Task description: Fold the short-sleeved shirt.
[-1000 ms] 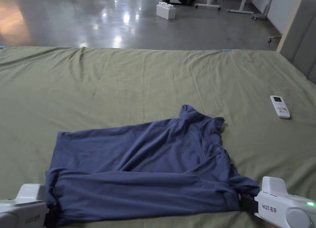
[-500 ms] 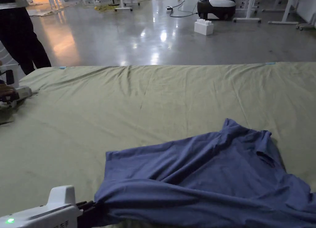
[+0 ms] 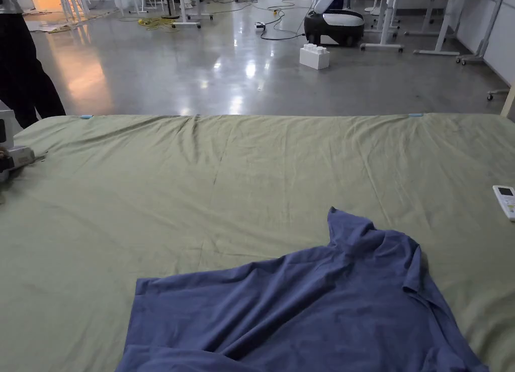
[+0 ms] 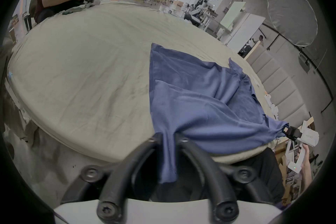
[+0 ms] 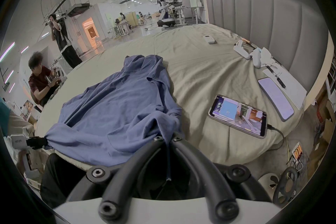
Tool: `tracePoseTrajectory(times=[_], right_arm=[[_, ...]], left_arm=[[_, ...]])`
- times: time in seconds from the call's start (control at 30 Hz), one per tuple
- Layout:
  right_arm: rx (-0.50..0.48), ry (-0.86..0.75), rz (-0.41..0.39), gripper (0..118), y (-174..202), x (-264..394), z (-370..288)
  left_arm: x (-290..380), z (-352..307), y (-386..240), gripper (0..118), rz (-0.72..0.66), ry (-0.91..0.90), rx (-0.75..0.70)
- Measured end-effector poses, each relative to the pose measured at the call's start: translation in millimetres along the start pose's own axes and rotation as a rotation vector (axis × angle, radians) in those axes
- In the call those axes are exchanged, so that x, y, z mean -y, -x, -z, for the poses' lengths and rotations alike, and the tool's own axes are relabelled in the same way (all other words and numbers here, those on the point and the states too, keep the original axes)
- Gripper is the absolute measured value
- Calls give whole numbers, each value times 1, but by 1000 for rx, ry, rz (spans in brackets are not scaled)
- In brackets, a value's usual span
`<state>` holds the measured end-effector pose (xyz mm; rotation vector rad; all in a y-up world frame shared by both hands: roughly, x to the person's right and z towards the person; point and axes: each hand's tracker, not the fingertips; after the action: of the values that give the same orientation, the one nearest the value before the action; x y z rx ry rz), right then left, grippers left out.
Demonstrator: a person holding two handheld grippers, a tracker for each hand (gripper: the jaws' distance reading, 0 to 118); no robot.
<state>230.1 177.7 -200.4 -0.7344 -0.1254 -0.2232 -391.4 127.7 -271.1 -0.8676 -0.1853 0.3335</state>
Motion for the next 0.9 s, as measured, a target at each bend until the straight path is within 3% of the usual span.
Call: tracePoseTrajectory(times=[0.03, 0.07, 0.1, 0.13, 0.23, 0.3, 0.47, 0.57, 0.73, 0.8, 0.83, 0.87, 0.9], right_arm=[[-5, -1, -15, 22, 0, 1, 5], [-4, 1, -21, 55, -2, 3, 11], [2, 6, -21, 76, -7, 6, 18], [7, 15, -17, 83, -12, 9, 23], [27, 8, -15, 81, -18, 9, 16], [31, -73, -41, 81, -13, 5, -4], [-22, -317, -111, 83, 16, -7, -74], [-89, -451, -123, 84, 39, -7, -109], [-147, -545, -148, 84, 69, -9, -136], [-167, -563, -159, 78, 77, -10, -143], [-178, -571, -168, 71, 78, -10, -145], [-188, -577, -178, 55, 79, -10, -148], [-189, -582, -185, 40, 81, -9, -150]], left_arm=[[2, 2, -3, 72, 23, -10, -38], [2, 3, -3, 83, 58, -18, -83], [1, 3, -5, 83, 84, -30, -102], [-1, -1, -7, 83, 107, -50, -113], [-7, -26, -23, 83, 155, -160, -147], [-13, -58, -47, 83, 269, -294, -154], [-24, -137, -111, 82, 401, -582, -151], [-15, -169, -142, 82, 408, -724, -126], [3, -186, -172, 80, 416, -755, -69], [8, -190, -181, 64, 442, -746, -58], [10, -191, -184, 48, 457, -745, -59], [13, -191, -186, 23, 481, -743, -61], [14, -192, -187, 12, 499, -738, -63]])
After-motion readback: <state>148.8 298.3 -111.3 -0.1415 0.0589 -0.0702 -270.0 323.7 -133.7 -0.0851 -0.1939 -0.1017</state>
